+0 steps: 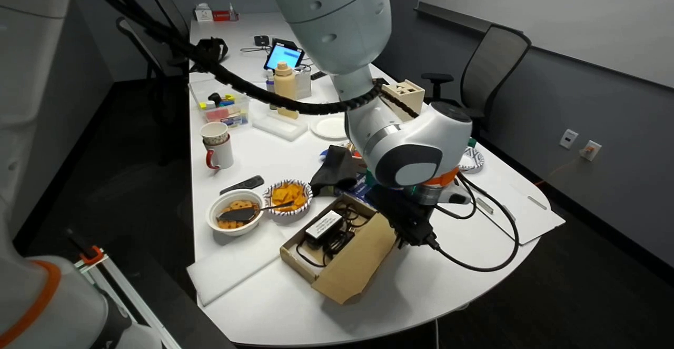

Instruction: Close the brown box.

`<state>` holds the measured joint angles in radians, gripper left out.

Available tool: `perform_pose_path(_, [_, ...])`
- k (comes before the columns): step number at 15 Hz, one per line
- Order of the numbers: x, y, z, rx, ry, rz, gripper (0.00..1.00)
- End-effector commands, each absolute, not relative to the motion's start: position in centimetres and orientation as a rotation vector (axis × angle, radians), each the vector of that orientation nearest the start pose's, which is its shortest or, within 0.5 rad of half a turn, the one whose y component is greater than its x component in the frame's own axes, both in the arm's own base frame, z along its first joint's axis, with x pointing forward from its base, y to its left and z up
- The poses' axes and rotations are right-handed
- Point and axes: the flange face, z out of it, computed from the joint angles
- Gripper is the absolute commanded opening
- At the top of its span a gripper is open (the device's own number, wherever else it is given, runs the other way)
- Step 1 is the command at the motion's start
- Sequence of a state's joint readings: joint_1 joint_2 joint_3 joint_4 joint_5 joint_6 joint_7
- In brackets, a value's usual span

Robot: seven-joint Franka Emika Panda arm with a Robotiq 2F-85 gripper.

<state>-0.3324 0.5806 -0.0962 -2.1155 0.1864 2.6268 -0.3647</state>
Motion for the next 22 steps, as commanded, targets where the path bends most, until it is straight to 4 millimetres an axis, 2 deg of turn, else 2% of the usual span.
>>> perform_pose_path(1, [50.2, -20.6, 13.9, -3.153, 0.257, -0.083, 0.02])
perform_pose_path(5, [49.5, -18.0, 14.8, -3.216, 0.186, -0.206, 0.02])
perform_pose_path(10, [48.5, -15.7, 16.9, -3.252, 0.139, -0.303, 0.02])
perform_pose_path(15, [47.4, -13.9, 18.2, -3.269, 0.096, -0.337, 0.02])
perform_pose_path(22, [46.3, -11.3, 18.4, -3.249, 0.074, -0.323, 0.02])
